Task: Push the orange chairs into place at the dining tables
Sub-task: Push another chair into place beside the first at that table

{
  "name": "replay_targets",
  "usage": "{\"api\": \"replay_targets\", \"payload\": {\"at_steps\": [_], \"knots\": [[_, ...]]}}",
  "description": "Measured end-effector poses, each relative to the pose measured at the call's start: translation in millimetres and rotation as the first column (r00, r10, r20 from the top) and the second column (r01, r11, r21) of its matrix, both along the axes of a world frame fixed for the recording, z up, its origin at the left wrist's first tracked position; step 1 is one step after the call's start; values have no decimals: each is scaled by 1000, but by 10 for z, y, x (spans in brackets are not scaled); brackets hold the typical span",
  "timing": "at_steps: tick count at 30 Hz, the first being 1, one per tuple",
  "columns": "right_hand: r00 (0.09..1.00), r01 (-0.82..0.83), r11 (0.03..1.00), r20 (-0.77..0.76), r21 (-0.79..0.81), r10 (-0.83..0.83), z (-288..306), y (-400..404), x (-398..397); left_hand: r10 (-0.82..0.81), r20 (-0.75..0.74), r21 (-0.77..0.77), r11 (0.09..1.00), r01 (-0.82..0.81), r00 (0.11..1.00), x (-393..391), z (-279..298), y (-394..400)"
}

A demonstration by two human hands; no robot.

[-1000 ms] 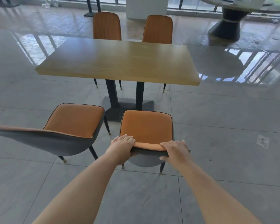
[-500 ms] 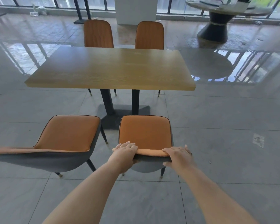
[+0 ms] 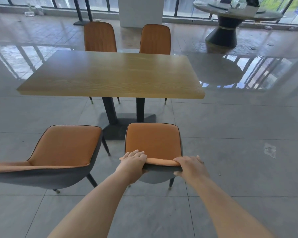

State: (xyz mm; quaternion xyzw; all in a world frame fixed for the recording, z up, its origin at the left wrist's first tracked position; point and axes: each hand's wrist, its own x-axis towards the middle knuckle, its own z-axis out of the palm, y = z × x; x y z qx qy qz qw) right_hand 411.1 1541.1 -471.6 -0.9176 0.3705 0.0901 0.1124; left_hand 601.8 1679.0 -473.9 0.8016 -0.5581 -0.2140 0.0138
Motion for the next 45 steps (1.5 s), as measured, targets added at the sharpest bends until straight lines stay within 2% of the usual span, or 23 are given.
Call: {"api": "replay_targets", "payload": {"at_steps": [9, 37, 45], "knots": [[1000, -22, 999, -17, 46, 23, 28, 0, -69, 1, -18, 36, 999, -1, 1000, -60, 8, 8], [1000, -9, 1000, 15, 29, 9, 52, 66, -387, -8, -14, 60, 998, 9, 1000, -397, 63, 43], [1000, 11, 999, -28, 45, -10, 122, 101, -408, 32, -2, 57, 998, -32, 999, -428, 83, 59]]}}
